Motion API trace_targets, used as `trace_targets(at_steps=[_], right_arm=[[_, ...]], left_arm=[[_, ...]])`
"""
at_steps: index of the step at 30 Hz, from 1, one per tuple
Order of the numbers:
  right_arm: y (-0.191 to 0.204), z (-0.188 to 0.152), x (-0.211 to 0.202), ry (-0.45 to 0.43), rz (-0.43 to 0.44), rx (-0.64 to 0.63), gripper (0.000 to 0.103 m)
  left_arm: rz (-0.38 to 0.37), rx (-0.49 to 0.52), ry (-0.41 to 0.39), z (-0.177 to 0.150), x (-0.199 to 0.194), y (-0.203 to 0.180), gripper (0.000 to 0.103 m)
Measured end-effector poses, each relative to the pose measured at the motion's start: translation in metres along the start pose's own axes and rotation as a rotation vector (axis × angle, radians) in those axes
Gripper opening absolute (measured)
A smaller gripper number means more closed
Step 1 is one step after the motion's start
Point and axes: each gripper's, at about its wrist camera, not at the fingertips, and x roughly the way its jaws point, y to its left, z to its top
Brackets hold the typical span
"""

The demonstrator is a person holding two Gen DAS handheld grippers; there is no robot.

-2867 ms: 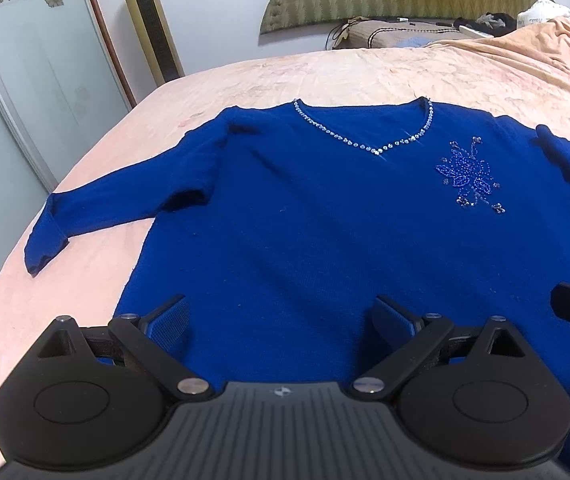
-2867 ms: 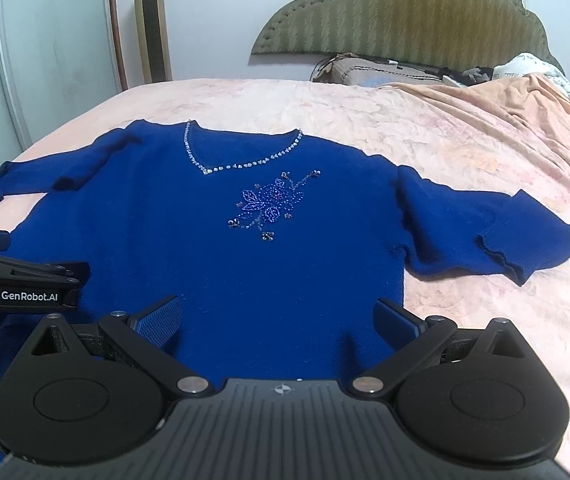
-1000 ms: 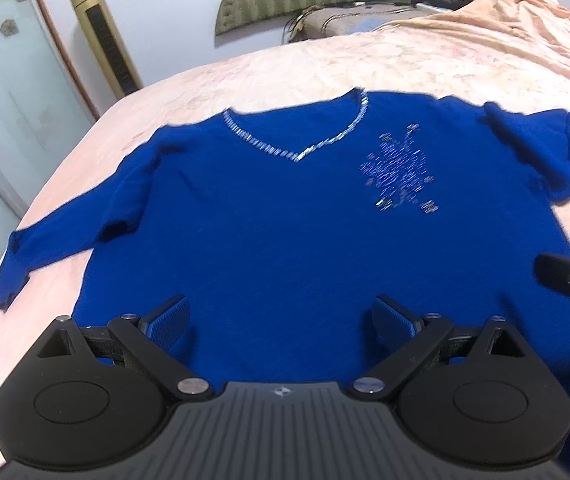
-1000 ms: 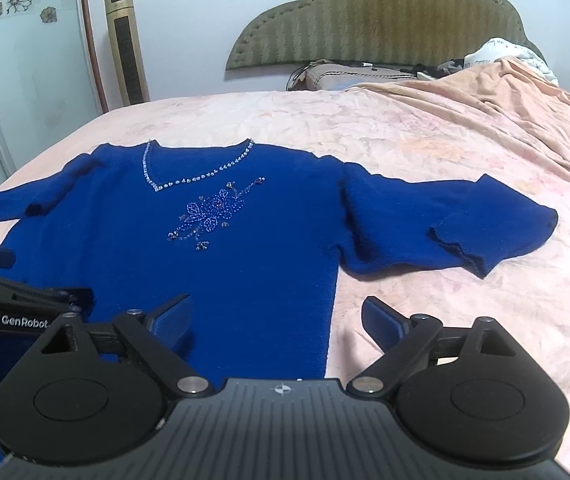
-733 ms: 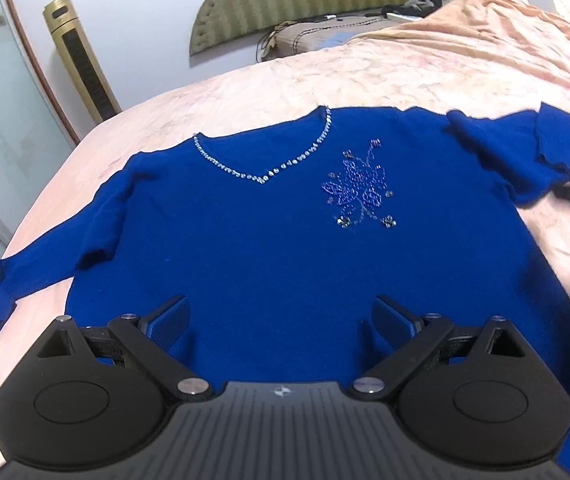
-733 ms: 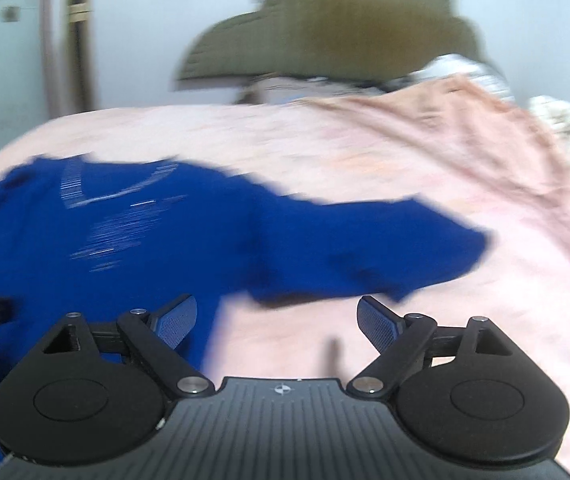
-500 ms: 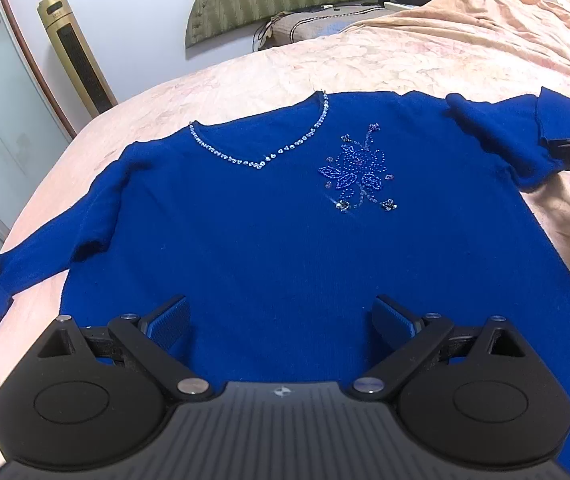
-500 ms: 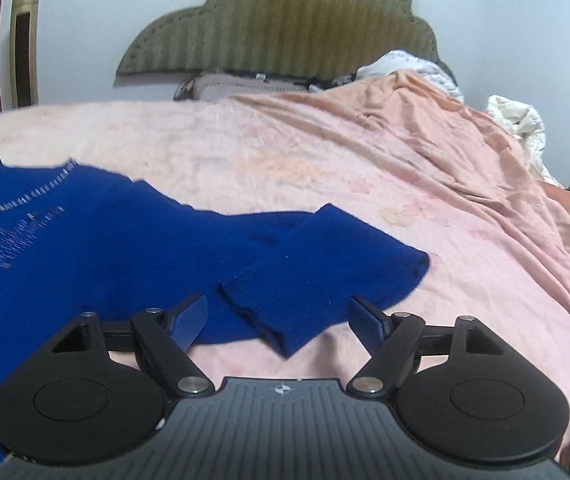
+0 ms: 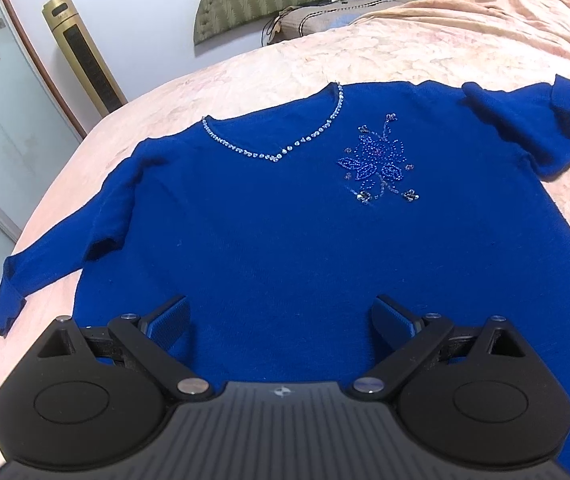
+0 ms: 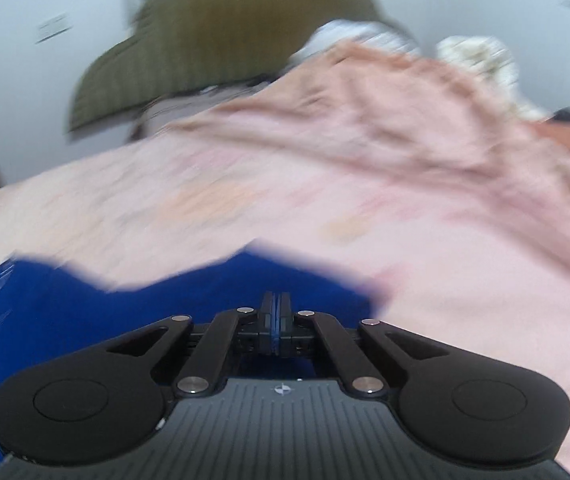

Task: Fold small clothes
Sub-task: 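Move the right gripper to the sweater sleeve cuff and close on it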

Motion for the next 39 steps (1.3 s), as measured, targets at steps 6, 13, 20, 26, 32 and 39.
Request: trace_targets(at_steps=[6, 13, 20, 26, 32, 39], right_arm=[[-0.065, 0.043, 0.001, 0.036, -0.072, 0.018, 0.006], [0.027, -0.003, -0.022, 0.090, 0.242, -0.215, 0.087], [0.088, -0.030, 0.008, 0.126, 0.174, -0.424, 0.051], [0.031, -0.008, -0.005, 0.000, 0.034, -0.303, 0.003], [-0.048, 0.049, 0.010, -0.088, -0.228, -0.217, 0.003], [-0.115, 0.063, 0.040, -0.033, -0.383, -0.152, 0.003]], left_arm=[[0.004, -0.003, 0.011, 0.000, 0.005, -0.001, 0.098], [-0.005, 0.011, 0.016, 0.004, 0.006, -0.009, 0.098], [0.020, 0.027, 0.003, 0.002, 0.001, -0.006, 0.098], [0.031, 0.004, 0.027, 0.002, 0.008, 0.002, 0.098], [0.042, 0.034, 0.016, 0.000, 0.005, -0.003, 0.098], [0.055, 0.039, 0.023, 0.001, 0.007, -0.001, 0.098]])
